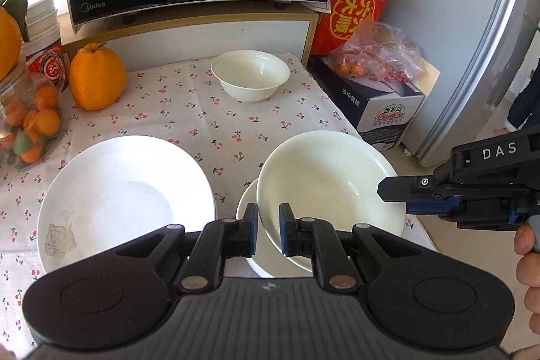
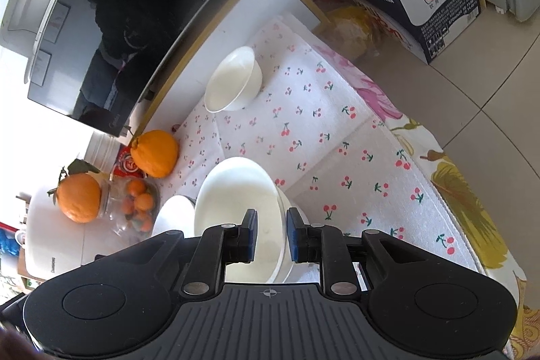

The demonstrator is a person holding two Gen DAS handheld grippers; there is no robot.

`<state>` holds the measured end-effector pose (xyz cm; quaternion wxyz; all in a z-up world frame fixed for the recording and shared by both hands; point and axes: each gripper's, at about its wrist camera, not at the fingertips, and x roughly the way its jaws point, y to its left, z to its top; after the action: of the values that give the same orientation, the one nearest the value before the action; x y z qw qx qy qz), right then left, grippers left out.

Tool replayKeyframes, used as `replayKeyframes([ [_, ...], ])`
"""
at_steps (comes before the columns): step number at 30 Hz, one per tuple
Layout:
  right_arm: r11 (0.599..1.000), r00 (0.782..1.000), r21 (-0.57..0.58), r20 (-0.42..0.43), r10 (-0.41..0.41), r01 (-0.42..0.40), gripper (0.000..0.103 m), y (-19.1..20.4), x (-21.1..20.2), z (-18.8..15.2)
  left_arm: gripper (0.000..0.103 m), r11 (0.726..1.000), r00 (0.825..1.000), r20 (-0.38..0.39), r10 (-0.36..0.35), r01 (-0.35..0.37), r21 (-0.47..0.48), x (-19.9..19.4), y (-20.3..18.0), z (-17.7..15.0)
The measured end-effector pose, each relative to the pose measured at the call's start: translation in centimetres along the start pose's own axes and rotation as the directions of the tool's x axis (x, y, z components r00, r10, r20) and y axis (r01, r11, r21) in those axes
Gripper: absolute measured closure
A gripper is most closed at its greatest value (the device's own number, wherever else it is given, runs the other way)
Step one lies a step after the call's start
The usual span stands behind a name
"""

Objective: Organize plates and bowls
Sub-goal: 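Lower the bowl onto the stacked bowls and open both grippers, then move both grippers toward the last white bowl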

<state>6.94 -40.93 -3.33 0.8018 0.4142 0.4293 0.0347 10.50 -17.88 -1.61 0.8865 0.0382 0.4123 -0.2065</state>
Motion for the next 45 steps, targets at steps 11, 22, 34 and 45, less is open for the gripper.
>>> replayKeyframes([
  [11, 0.998, 0.999, 0.058, 0.011, 0.03, -0.031, 0.049, -0.6, -0.5, 0.6, 0.063, 1.0, 1.0, 0.02, -0.008, 0.008, -0.002, -0.1, -0.5, 0.0],
  [22, 0.993, 0.999, 0.111, 0.03, 0.025, -0.028, 0.038, -1.7, -0.7, 1.4, 0.032, 1.0, 0.999, 0.045, -0.021, 0.022, -0.015, 0.0, -0.6, 0.4],
  [34, 0.996, 0.999, 0.089, 0.045, 0.015, -0.019, 0.023, -1.3, -0.5, 1.7, 0.01, 0.999, 0.998, 0.045, -0.039, 0.04, -0.029, 0.2, -0.5, 1.7],
  [45, 0.997, 0.995, 0.054, 0.092, 0.043, -0.048, 0.012, -0.1, -0.3, 2.4, 0.005, 0.999, 0.999, 0.026, -0.042, 0.043, -0.027, 1.5, -0.4, 4.3],
])
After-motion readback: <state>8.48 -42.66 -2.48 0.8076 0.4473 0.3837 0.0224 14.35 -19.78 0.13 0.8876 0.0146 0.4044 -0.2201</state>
